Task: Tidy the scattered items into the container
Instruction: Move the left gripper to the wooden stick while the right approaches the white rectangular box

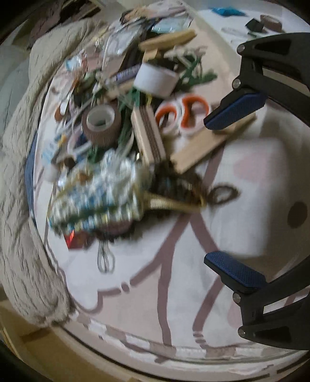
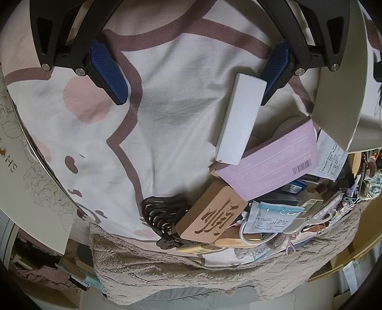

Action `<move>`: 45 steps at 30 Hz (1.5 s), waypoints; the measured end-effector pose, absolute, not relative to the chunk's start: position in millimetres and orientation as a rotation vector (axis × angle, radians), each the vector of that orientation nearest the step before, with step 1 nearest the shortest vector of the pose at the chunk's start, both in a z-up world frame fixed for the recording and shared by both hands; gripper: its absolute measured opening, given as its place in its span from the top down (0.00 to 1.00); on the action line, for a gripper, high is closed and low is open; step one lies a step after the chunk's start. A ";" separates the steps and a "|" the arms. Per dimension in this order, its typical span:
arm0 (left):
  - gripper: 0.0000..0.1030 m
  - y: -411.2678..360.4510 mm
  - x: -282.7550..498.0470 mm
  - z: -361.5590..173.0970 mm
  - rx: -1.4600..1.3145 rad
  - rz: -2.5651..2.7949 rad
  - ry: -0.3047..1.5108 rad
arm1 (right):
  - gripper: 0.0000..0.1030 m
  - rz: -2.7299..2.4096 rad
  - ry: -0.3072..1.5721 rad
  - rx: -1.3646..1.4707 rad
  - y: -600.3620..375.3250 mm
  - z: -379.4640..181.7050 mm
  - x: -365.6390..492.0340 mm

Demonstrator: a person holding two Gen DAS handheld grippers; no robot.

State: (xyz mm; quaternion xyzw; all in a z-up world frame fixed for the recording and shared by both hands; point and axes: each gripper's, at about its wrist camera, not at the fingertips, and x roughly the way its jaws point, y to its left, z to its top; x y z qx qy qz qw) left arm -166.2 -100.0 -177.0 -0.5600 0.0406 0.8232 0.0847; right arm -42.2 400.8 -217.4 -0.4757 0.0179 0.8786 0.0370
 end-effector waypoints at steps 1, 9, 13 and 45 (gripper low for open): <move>0.00 -95.9 -166.1 -178.1 -1.672 2.431 0.113 | 0.00 2.697 0.053 -1.459 400.9 -217.6 -42.1; 0.00 -75.5 -164.9 -191.3 -1.735 2.370 0.152 | 0.00 2.702 0.054 -1.434 400.9 -217.8 -41.2; 0.00 -75.9 -164.6 -192.4 -1.744 2.386 0.170 | 0.00 2.700 0.052 -1.403 400.4 -217.3 -39.8; 0.00 -68.6 -155.8 -195.7 -1.851 2.410 0.195 | 0.00 2.376 0.181 -1.142 442.5 -208.5 -21.3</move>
